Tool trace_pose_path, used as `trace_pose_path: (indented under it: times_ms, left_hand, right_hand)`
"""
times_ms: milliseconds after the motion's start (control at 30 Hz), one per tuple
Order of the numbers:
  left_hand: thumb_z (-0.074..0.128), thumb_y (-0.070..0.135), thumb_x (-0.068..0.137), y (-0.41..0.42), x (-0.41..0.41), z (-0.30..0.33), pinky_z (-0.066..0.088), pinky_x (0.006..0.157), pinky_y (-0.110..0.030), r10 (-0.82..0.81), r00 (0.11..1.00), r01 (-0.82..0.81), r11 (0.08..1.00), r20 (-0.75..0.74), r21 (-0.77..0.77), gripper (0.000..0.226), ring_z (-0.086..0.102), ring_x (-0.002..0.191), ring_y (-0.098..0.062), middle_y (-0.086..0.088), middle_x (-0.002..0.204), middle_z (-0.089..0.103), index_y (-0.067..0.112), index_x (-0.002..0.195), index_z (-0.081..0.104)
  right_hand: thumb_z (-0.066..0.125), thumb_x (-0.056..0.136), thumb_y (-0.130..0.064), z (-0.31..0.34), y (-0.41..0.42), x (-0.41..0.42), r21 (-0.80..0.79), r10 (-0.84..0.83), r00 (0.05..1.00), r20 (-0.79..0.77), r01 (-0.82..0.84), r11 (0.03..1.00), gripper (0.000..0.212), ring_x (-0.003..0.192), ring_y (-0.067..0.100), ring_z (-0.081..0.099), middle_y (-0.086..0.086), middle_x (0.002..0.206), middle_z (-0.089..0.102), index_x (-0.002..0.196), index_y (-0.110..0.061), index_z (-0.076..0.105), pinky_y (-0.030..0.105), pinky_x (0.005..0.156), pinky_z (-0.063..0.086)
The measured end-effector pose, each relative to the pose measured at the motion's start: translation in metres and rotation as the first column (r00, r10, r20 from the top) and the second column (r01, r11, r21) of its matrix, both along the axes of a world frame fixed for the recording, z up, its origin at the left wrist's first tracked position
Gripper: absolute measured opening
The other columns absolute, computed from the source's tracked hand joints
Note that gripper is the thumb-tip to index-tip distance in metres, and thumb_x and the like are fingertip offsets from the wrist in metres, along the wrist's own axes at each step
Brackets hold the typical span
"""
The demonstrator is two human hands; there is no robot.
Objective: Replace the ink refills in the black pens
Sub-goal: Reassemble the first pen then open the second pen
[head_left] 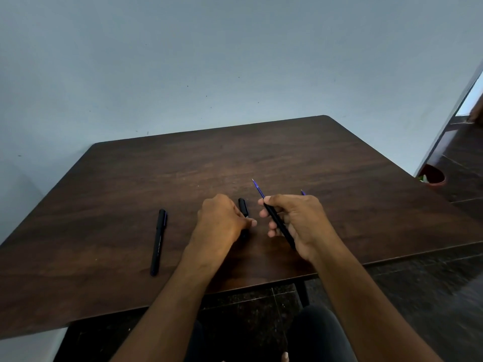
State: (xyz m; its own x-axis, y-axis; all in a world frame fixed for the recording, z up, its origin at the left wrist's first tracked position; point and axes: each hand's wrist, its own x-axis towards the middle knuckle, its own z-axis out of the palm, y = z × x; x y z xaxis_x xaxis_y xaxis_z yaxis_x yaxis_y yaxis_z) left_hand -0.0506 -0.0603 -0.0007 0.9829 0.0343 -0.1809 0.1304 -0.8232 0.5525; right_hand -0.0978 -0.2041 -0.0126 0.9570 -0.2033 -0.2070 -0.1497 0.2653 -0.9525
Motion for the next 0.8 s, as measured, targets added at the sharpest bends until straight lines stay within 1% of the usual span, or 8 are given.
trace_pose_path:
  times_ms: [67,200,333,433,500,567,633,800]
  left_hand:
    - [0.088,0.044,0.068,-0.003,-0.001,-0.001,0.057,0.077,-0.031,0.009,1.0,-0.009,1.0,0.005,0.016,0.029,0.069,0.087,-0.017,0.0,0.089,0.074,0.023,0.084,0.079]
    - [0.088,0.043,0.069,-0.003,-0.005,0.001,0.054,0.071,-0.029,0.009,1.0,-0.01,0.999,0.019,0.036,0.029,0.069,0.086,-0.018,-0.001,0.084,0.071,0.021,0.085,0.077]
    - [0.081,0.037,0.08,-0.002,-0.004,0.006,0.058,0.075,-0.032,0.006,1.0,-0.005,0.997,-0.018,0.072,0.019,0.068,0.082,-0.016,0.0,0.084,0.069,0.021,0.087,0.074]
    - [0.081,0.043,0.078,-0.001,-0.001,0.013,0.05,0.067,-0.028,-0.003,1.0,0.004,0.997,-0.025,0.071,0.019,0.06,0.072,-0.009,0.006,0.075,0.065,0.026,0.079,0.074]
    - [0.079,0.041,0.08,0.001,-0.003,0.015,0.046,0.064,-0.027,0.007,1.0,-0.006,0.999,-0.025,0.037,0.02,0.056,0.069,-0.006,0.006,0.075,0.063,0.027,0.072,0.068]
    - [0.079,0.038,0.081,0.004,-0.007,0.014,0.044,0.061,-0.024,-0.002,0.999,0.002,1.0,0.033,-0.016,0.02,0.056,0.071,-0.004,0.006,0.078,0.065,0.027,0.071,0.065]
    - [0.079,0.037,0.081,0.008,-0.014,0.013,0.04,0.057,-0.02,-0.04,0.99,0.053,0.994,0.135,-0.1,0.017,0.059,0.072,-0.001,0.009,0.078,0.067,0.029,0.072,0.067]
    - [0.075,0.04,0.085,0.005,-0.029,0.014,0.043,0.054,-0.011,-0.116,0.962,0.196,0.923,0.246,-0.33,0.013,0.066,0.07,0.005,0.013,0.078,0.074,0.028,0.087,0.079]
  right_hand:
    - [0.066,0.091,-0.01,0.001,0.001,-0.002,0.018,0.01,1.0,0.001,-0.01,1.0,0.017,0.053,0.018,0.058,0.015,0.074,0.072,0.093,0.003,0.077,0.033,0.049,0.051]
    - [0.062,0.095,-0.007,0.006,0.003,-0.006,0.072,0.034,0.999,0.006,-0.034,0.997,0.019,0.056,0.021,0.062,0.018,0.078,0.072,0.1,0.009,0.072,0.033,0.052,0.057]
    - [0.059,0.099,-0.008,0.007,0.001,-0.005,0.107,0.052,0.998,0.021,-0.054,0.993,0.02,0.069,0.032,0.072,0.023,0.09,0.077,0.103,0.008,0.07,0.042,0.069,0.064]
    - [0.061,0.098,-0.013,0.008,-0.003,-0.005,0.013,0.008,0.999,0.032,-0.008,1.0,0.018,0.088,0.03,0.077,0.014,0.092,0.08,0.104,-0.001,0.073,0.042,0.082,0.06]
    - [0.062,0.098,-0.016,0.009,-0.005,-0.003,-0.062,-0.05,0.998,0.04,0.052,0.997,0.017,0.087,0.023,0.075,0.006,0.09,0.081,0.103,-0.006,0.074,0.035,0.075,0.055]
    - [0.062,0.098,-0.015,0.008,-0.007,-0.003,-0.078,-0.088,0.995,0.041,0.091,0.993,0.016,0.075,0.017,0.065,0.004,0.09,0.081,0.101,-0.006,0.074,0.027,0.062,0.048]
    - [0.061,0.098,-0.013,0.008,-0.008,-0.004,-0.029,-0.103,0.994,0.045,0.105,0.994,0.015,0.069,0.013,0.057,0.006,0.091,0.081,0.101,-0.003,0.073,0.024,0.058,0.047]
    - [0.062,0.097,-0.006,0.007,-0.002,-0.005,0.095,-0.111,0.989,0.1,0.102,0.99,0.016,0.065,0.017,0.063,0.019,0.093,0.079,0.103,0.005,0.071,0.027,0.057,0.051]
